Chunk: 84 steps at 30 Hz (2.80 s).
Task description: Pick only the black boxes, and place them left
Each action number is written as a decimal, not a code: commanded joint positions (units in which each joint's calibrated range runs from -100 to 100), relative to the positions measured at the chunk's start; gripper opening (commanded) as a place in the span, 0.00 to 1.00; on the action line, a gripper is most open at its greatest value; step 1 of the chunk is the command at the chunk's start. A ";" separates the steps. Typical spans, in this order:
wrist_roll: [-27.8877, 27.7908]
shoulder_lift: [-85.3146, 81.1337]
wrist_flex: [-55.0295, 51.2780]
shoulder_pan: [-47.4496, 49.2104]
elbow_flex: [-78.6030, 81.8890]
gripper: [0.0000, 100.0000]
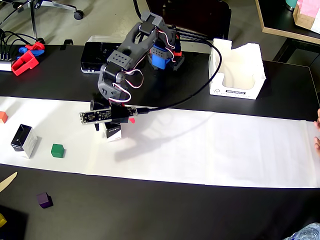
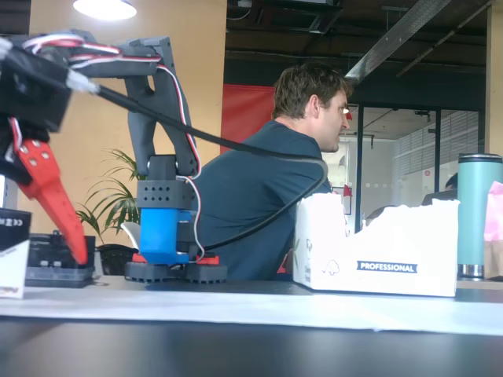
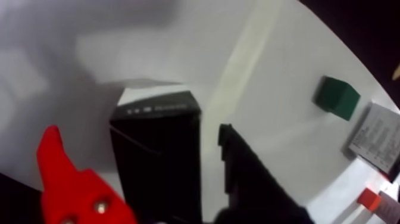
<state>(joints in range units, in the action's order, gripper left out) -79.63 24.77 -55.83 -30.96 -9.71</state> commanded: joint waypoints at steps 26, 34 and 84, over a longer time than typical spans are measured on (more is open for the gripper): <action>19.27 -33.74 -0.21 12.13 23.27 0.12; 34.11 -51.21 -1.33 27.63 27.53 0.12; 64.21 -31.77 -43.06 111.82 -7.31 0.12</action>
<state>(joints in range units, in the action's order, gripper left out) -15.70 -8.94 -98.56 78.77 -11.03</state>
